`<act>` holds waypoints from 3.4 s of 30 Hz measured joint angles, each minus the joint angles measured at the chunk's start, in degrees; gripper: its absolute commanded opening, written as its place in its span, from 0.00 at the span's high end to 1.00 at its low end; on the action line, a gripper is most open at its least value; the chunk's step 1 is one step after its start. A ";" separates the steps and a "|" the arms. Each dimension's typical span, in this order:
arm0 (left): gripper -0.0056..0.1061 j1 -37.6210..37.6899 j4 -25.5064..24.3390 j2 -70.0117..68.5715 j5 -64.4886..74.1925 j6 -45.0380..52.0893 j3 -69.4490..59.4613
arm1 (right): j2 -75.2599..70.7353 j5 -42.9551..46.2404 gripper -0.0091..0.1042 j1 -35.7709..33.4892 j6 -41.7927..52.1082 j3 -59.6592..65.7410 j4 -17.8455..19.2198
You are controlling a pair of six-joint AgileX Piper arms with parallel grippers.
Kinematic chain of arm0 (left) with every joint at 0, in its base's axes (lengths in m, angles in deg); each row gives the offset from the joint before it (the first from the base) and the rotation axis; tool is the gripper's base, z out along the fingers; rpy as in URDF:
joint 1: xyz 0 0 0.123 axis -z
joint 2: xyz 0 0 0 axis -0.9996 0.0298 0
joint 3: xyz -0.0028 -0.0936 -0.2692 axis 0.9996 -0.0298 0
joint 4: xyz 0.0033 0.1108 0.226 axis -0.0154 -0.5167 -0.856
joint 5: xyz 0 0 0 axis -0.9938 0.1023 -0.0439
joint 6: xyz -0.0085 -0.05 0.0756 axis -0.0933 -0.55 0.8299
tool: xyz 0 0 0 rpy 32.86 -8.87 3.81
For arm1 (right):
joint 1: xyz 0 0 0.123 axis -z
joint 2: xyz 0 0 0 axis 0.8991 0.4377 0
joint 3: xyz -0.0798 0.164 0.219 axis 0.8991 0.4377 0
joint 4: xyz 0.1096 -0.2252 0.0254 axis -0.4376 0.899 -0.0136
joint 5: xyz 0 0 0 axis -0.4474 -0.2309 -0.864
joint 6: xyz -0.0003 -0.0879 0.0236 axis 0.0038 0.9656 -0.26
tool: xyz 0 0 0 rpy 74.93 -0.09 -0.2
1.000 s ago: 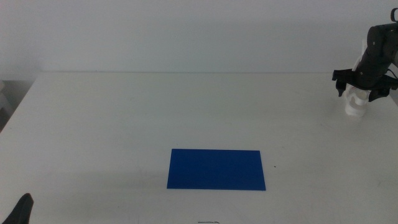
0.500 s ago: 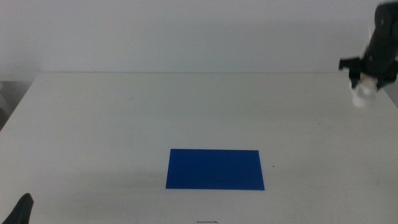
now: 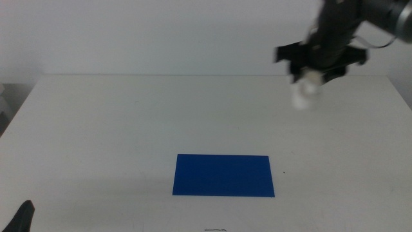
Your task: Use one arm to grab the shoe from the table and place it on the mat.
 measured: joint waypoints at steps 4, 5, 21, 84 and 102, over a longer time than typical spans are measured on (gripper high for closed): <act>0.11 0.00 0.00 0.00 0.00 0.00 0.00 | -1.09 0.49 0.93 -8.44 -7.50 3.22 1.34; 0.11 0.00 0.00 0.00 0.00 0.00 0.00 | -1.02 0.91 0.93 -10.46 -9.30 4.01 1.65; 0.11 0.00 0.00 0.00 0.00 0.00 0.00 | 2.68 5.70 0.93 -23.11 -24.16 6.69 8.29; 0.11 0.00 0.00 0.00 0.00 0.00 0.00 | 6.84 18.45 0.93 -13.52 83.83 16.44 -23.09; 0.11 0.00 0.00 0.00 0.00 0.00 0.00 | 7.47 18.62 0.23 -13.52 83.87 16.49 -24.88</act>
